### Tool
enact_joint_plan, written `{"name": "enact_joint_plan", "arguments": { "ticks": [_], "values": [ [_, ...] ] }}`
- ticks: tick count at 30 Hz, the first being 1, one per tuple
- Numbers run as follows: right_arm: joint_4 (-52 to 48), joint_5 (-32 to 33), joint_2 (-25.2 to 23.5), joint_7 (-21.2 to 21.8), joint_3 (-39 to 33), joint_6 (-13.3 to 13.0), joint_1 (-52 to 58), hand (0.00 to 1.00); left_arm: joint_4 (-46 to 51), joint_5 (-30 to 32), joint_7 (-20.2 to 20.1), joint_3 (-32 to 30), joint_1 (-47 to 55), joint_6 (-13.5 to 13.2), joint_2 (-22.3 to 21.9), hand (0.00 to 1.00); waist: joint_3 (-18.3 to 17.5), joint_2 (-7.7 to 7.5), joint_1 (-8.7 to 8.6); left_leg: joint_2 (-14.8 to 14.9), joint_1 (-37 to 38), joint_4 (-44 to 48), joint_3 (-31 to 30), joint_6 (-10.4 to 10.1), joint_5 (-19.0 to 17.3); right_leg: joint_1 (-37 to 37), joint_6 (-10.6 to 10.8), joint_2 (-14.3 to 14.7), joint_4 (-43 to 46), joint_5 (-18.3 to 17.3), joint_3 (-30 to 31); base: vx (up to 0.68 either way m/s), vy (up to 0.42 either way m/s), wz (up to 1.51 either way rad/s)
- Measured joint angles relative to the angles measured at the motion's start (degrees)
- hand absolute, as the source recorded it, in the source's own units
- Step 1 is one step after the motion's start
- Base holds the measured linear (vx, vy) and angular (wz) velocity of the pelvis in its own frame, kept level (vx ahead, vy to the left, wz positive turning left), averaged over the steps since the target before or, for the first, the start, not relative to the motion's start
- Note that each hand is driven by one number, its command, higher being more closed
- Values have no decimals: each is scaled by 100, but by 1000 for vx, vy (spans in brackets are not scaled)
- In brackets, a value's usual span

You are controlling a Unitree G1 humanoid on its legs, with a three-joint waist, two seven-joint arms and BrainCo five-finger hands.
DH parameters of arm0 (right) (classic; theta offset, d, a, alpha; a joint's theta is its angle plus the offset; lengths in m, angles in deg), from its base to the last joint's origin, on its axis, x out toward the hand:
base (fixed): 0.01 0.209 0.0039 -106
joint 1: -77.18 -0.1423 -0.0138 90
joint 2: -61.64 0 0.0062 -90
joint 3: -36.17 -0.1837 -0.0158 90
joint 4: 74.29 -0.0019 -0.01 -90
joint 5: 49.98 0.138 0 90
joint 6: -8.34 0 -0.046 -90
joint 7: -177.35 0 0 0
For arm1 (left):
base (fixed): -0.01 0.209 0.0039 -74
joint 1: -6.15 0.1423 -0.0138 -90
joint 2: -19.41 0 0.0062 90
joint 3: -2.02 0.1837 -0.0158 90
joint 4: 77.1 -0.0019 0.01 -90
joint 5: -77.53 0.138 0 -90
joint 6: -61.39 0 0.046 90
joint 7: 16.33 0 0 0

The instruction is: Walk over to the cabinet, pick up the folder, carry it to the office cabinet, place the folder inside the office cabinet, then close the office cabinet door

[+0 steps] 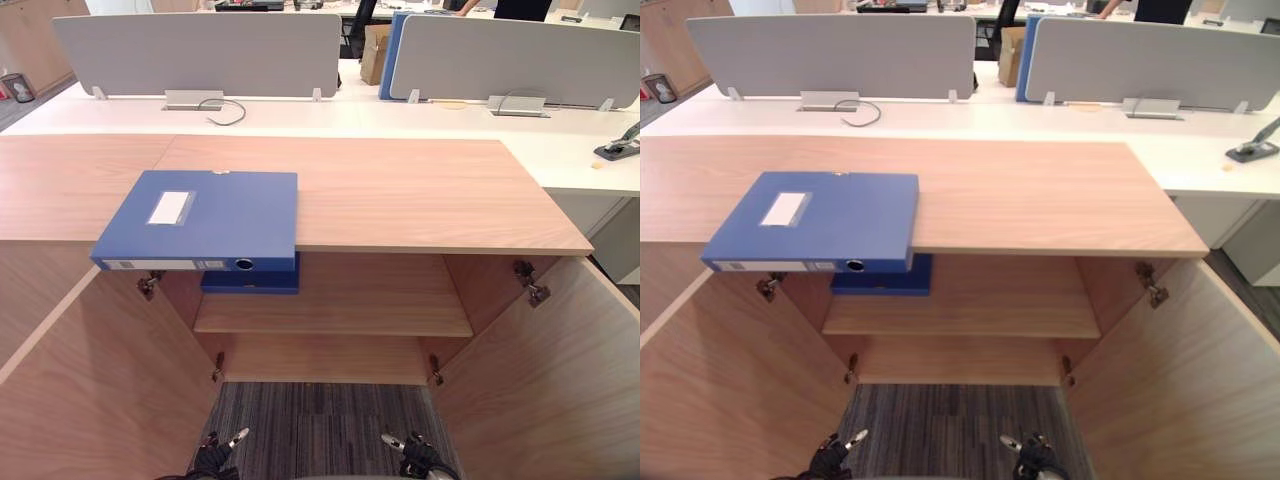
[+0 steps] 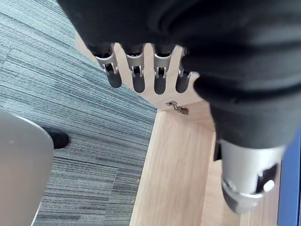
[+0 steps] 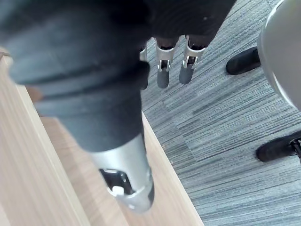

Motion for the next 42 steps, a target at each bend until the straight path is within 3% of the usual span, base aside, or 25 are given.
{"name": "enact_joint_plan", "arguments": {
  "ticks": [3, 10, 12, 14, 15, 17, 20, 22, 27, 34, 37, 42],
  "values": [
    [104, -6, 53, 20, -209, -1, 41, 0, 0, -108, -38, 223, 2, -2, 61, 0, -24, 5, -42, 18, 124, -253, -3, -25, 129, 29, 2, 26, -47, 2, -4, 14, -33, -1],
    [210, -67, 243, 135, -354, 177, 314, 0, 326, -2066, -602, 646, 129, 128, 204, 0, -28, 8, -126, 25, 222, -795, -11, -71, 511, -98, 8, 80, -111, 1, -7, -69, -41, -2],
    [148, -47, 309, 153, -68, 201, 315, 0, 1267, -3297, -734, 762, 458, 223, 85, 0, -38, 6, -125, 21, 198, -932, -16, -68, 626, -181, 27, 83, -133, 5, -7, -113, -21, -1],
    [90, -22, 347, 176, 154, 220, 326, 0, 2105, -3658, -678, 744, 765, 213, -75, 0, -36, 13, -113, 18, 186, -935, -19, -64, 649, -194, 51, 80, -133, 12, -8, -97, -12, 0],
    [59, -13, 365, 175, 358, 235, 325, 0, 2990, -3698, -518, 698, 1094, 174, -261, 0, -42, 37, -108, 16, 184, -955, -26, -70, 663, -195, 72, 79, -130, 9, -8, -88, -13, 2],
    [31, -14, 363, 169, 524, 239, 322, 0, 3644, -3667, -365, 631, 1297, 95, -404, 0, -55, 45, -90, 19, 185, -958, -42, -76, 681, -200, 96, 83, -130, -6, -10, -74, -19, 4],
    [-42, -13, 334, 119, 642, 241, 328, 0, 4305, -3440, -42, 399, 1378, 26, -494, 0, -96, 54, -7, 33, 187, -959, -63, -76, 711, -185, 106, 101, -129, -7, -30, -43, -26, 4],
    [-122, -9, 338, 118, 951, 241, 340, 0, 5160, -2906, 280, 272, 1432, 7, -500, 0, -106, 51, 27, 40, 186, -959, -102, -73, 722, -138, 113, 111, -139, -1, -87, -5, -28, 9],
    [-119, -9, 340, 123, 970, 239, 440, 0, 6964, -1964, 726, 94, 1260, -115, -592, 0, -221, 33, 86, 68, 173, -933, -149, -78, 727, -75, 116, 106, -158, 1, -154, 9, -19, 8],
    [-123, -6, 322, 148, 934, 234, 524, 0, 8357, -1113, 1258, -113, 996, -166, -581, 0, -371, 16, 134, 79, 112, -935, -157, -109, 706, -84, 132, 77, -145, 13, -155, -24, -1, 1],
    [-123, -11, 279, 203, 735, 241, 547, 0, 8835, -372, 1493, -289, 999, -138, -581, 0, -398, 5, 167, 78, 123, -961, -171, -106, 707, -70, 133, 78, -133, 13, -168, -38, -12, 3],
    [-124, -13, 201, 225, 456, 242, 616, 0, 9599, 1680, 1727, -252, 858, -46, -554, 0, -465, -21, 179, 66, 193, -962, -166, -76, 731, -38, 134, 78, -125, 14, -165, -18, -4, 0]
  ]
}}
